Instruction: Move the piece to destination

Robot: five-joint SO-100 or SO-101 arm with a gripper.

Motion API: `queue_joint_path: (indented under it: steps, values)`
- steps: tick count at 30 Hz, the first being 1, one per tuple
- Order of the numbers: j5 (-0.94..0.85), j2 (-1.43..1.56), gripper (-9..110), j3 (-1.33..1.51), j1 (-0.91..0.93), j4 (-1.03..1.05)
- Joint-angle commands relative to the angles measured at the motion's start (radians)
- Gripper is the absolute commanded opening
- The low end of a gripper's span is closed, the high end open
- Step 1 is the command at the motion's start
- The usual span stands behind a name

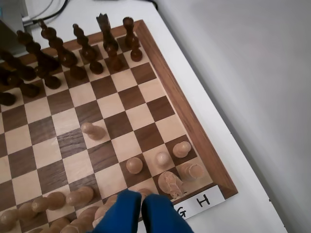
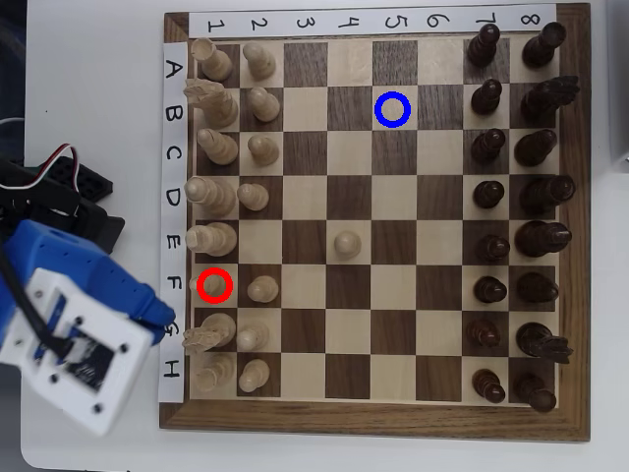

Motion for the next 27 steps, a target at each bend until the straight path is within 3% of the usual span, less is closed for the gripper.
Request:
queue_joint_path:
  steps: [1,10,27]
  values:
    - [-0.002,0.081,2,0.087,-0.066,0.017]
    - [0.048,0.156,13,0.256,-0.092,0.018]
    - [0.048,0.14,10,0.377,-0.078,0.015]
